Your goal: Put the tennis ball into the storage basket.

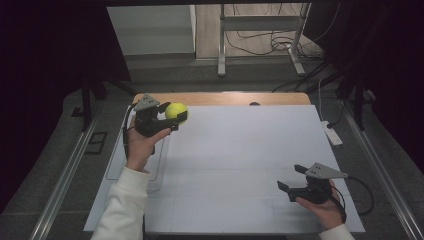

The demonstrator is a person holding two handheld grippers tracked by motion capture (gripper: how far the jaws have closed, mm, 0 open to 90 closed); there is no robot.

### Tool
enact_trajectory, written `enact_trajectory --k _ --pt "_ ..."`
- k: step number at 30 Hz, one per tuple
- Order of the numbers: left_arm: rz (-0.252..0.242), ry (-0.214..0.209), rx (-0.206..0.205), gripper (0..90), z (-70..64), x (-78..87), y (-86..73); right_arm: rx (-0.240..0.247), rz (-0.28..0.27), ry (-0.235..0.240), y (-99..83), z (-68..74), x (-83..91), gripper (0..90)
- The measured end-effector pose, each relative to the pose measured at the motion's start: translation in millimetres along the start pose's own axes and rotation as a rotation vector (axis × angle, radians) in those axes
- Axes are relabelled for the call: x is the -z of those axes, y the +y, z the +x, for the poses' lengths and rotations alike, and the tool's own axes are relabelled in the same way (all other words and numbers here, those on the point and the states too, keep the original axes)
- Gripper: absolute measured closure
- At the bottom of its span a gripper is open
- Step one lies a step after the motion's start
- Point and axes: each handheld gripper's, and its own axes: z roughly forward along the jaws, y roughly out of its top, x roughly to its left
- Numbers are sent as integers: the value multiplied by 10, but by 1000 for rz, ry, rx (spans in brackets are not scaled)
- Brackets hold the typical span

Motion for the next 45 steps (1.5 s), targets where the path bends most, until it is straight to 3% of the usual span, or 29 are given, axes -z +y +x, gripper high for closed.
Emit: enact_trajectory --k 17,23,45 --pt "0 35 48 274 203 35 -49 1 1 1 0 1 1 104" --pt "5 68 50 274 258 46 -66 2 4 1 0 1 2 104" --pt "-2 117 89 274 457 113 -117 3 3 0 -2 0 -3 104"
